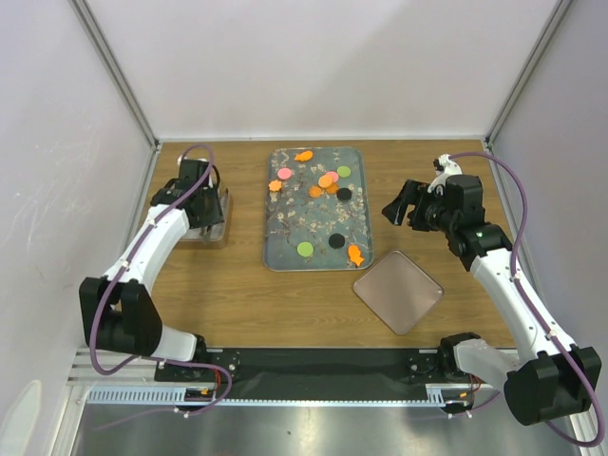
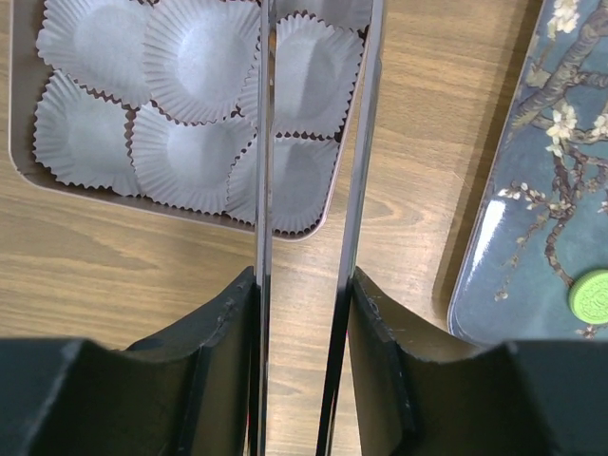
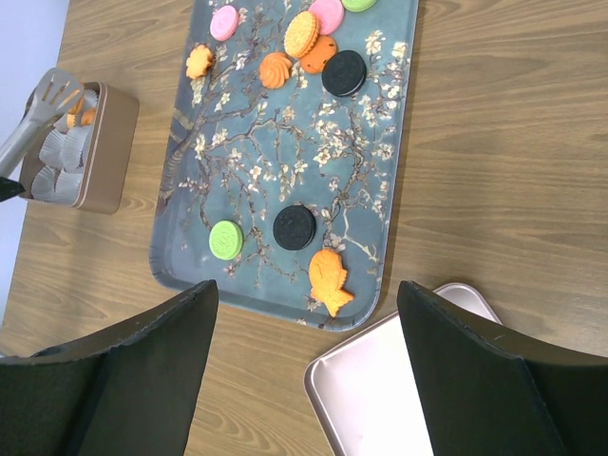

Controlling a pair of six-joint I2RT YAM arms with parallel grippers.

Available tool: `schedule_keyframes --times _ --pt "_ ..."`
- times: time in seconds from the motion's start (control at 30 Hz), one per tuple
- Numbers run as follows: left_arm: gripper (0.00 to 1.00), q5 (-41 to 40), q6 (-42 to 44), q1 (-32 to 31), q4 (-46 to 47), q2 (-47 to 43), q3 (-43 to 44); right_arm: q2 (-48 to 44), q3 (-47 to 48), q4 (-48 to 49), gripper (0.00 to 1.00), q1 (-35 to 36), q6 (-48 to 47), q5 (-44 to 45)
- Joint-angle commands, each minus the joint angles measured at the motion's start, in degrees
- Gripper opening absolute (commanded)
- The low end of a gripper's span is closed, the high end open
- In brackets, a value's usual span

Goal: Pack the cookies

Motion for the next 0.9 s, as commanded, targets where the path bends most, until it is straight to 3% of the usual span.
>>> schedule_keyframes --times 0.0,0.87 --pt "0.43 1.2 1.2 1.3 3.4 0.4 -0.4 -0.2 0.7 1.2 0.83 0.2 -0.8 -0.6" --pt "0.45 2.6 1.5 2.5 5.9 3.9 -1.5 -0.3 0.6 1.2 0.83 0.4 -0.9 -0.2"
